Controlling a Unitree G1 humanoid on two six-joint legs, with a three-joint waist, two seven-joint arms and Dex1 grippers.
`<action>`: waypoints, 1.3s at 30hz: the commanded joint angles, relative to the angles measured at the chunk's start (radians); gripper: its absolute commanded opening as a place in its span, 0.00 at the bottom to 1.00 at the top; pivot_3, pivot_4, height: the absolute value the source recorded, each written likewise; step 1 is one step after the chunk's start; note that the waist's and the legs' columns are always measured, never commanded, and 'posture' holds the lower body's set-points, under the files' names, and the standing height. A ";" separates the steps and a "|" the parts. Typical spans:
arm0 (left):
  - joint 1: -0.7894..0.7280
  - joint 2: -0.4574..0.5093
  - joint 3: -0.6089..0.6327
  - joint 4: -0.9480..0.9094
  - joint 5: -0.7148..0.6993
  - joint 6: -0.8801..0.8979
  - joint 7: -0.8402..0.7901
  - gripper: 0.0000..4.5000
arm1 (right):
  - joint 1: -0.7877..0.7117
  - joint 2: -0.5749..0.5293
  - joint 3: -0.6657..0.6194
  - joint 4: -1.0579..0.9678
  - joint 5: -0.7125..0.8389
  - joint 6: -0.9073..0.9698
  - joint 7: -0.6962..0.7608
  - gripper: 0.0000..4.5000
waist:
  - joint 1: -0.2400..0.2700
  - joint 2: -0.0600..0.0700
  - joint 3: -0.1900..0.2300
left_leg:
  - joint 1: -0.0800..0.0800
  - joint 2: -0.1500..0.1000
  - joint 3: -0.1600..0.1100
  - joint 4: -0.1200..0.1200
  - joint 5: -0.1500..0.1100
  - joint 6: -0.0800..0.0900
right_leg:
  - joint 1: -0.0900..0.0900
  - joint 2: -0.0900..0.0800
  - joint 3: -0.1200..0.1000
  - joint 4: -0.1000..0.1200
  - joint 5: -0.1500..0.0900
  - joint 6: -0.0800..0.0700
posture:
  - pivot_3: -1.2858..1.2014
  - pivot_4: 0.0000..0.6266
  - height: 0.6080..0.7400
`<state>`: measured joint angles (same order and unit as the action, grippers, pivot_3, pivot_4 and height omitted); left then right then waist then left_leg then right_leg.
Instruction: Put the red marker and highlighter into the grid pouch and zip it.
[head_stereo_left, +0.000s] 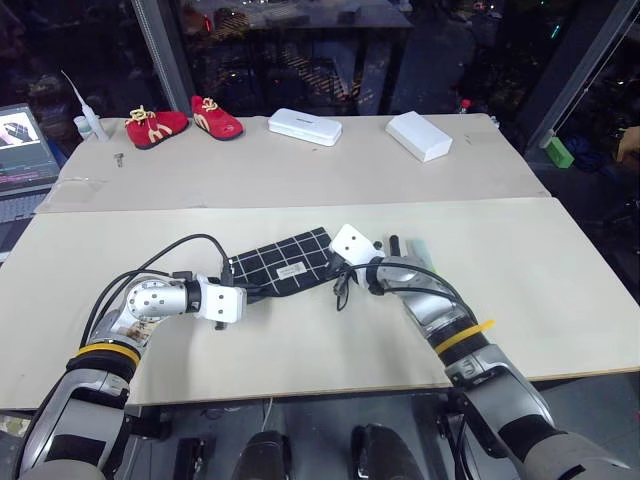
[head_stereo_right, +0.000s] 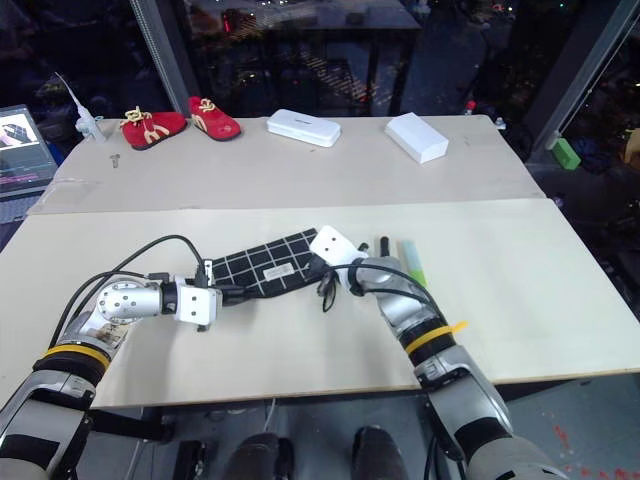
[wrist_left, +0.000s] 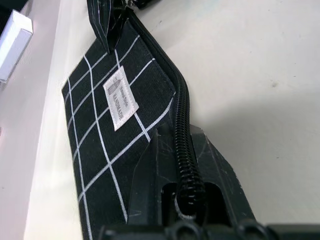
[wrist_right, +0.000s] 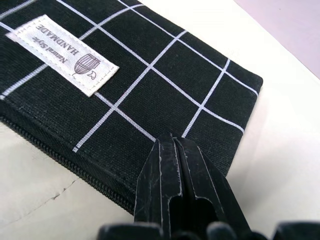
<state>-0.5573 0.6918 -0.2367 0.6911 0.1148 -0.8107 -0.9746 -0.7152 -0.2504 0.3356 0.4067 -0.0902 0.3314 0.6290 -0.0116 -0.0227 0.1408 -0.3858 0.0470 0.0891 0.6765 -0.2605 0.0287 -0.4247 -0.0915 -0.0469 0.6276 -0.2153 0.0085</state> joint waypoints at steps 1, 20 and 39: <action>0.009 -0.011 0.035 -0.075 -0.082 0.093 -0.016 0.00 | 0.043 0.007 -0.070 -0.118 0.148 0.158 0.124 0.25 | 0.000 0.000 0.000 | 0.000 0.000 0.000 0.000 0.000 0.000 | 0.000 0.000 0.000 0.000 0.000 0.000 | 0.52 0.24 1.00; 0.227 -0.079 0.188 -0.586 -0.236 0.691 0.154 0.00 | 0.046 -0.150 -0.355 -0.458 0.464 0.506 0.091 0.79 | -0.005 0.001 0.001 | -0.002 0.000 -0.006 -0.001 -0.001 0.001 | -0.003 0.001 0.001 -0.001 0.001 0.000 | 0.52 0.24 1.00; 0.266 -0.108 0.190 -0.650 -0.230 0.732 0.188 0.00 | -0.105 -0.029 -0.237 0.036 0.284 0.224 0.030 0.79 | -0.004 0.001 0.001 | -0.003 -0.001 -0.004 -0.001 -0.001 0.001 | -0.005 0.001 0.002 -0.002 0.001 0.000 | 0.52 0.24 1.00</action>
<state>-0.2936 0.5842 -0.0556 0.0744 -0.1170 -0.0650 -0.7953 -0.7873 -0.2818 0.1060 0.4313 0.2072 0.5995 0.6645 -0.0152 -0.0214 0.1423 -0.3892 0.0462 0.0853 0.6749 -0.2616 0.0298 -0.4292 -0.0905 -0.0445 0.6254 -0.2143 0.0087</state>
